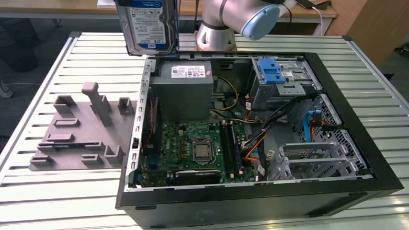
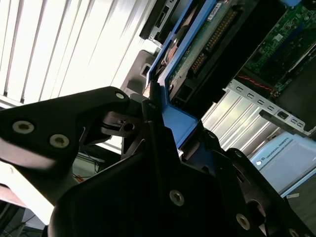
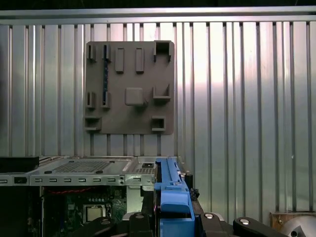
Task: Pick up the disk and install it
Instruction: 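Pick up the disk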
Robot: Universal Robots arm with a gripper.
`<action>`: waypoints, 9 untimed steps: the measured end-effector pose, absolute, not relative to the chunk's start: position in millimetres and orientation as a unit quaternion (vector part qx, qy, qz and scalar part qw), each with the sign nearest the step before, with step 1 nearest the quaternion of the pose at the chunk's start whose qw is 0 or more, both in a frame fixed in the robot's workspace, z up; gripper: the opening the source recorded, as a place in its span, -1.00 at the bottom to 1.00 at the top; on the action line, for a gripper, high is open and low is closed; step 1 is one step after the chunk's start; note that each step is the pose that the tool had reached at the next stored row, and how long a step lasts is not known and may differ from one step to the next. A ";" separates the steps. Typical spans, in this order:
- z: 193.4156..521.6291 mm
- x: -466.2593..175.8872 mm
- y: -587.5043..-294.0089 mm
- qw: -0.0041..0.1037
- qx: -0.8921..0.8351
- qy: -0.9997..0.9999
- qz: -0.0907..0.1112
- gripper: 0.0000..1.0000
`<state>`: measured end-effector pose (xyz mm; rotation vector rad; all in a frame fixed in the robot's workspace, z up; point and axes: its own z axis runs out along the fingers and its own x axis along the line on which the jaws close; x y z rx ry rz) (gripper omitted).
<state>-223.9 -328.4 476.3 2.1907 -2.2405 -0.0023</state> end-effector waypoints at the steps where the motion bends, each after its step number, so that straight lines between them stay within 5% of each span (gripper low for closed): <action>1: 476.3 -223.3 -328.4 0.004 0.699 -0.715 -0.001 -0.27; 9: 476.3 -218.3 -328.4 0.004 0.699 -0.715 -0.001 -0.27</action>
